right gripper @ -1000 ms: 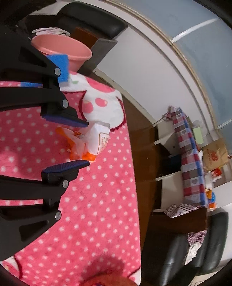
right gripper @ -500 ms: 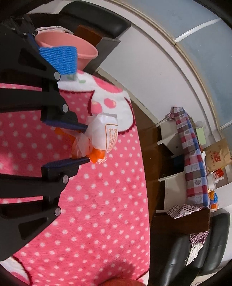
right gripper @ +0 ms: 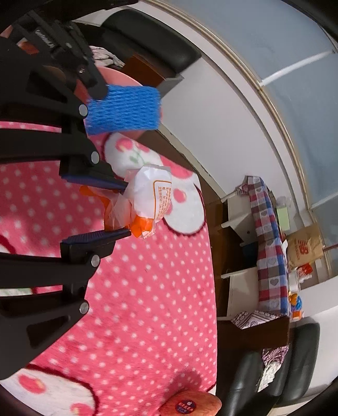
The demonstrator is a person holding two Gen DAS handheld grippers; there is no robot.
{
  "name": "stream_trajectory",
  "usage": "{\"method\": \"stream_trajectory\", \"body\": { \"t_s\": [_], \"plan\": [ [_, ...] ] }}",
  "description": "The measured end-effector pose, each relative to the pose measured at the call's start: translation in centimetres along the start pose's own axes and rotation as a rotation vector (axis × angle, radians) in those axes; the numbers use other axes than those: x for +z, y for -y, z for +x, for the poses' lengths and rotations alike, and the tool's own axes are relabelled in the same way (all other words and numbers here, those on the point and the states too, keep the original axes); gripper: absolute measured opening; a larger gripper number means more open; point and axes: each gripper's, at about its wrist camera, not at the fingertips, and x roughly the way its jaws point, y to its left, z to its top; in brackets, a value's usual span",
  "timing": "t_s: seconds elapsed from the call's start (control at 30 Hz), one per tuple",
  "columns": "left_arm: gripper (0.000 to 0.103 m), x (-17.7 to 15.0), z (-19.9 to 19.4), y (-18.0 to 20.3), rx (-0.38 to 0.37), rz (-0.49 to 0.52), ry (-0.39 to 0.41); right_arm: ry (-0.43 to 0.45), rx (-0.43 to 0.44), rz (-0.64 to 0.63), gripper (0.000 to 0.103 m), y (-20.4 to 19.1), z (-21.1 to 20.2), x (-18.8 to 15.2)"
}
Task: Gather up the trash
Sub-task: 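Carry the blue scrub pad and white bag over the pink bucket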
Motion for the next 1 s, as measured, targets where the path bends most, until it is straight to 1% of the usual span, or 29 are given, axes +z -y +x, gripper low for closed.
{"method": "stream_trajectory", "body": {
  "t_s": [0.37,0.8,1.0],
  "plan": [
    [0.005,-0.6,-2.4,-1.9,0.055,-0.047,0.016,-0.012,0.032,-0.059,0.031,-3.4,-0.7,-1.5],
    [0.005,-1.2,-3.7,-4.7,0.084,-0.089,0.026,-0.036,0.05,-0.111,0.031,-6.1,-0.2,-1.8],
    [0.005,-1.3,-4.1,-5.8,0.115,-0.088,0.043,-0.047,0.056,-0.143,0.031,-7.4,0.4,-1.6]
  ]
}}
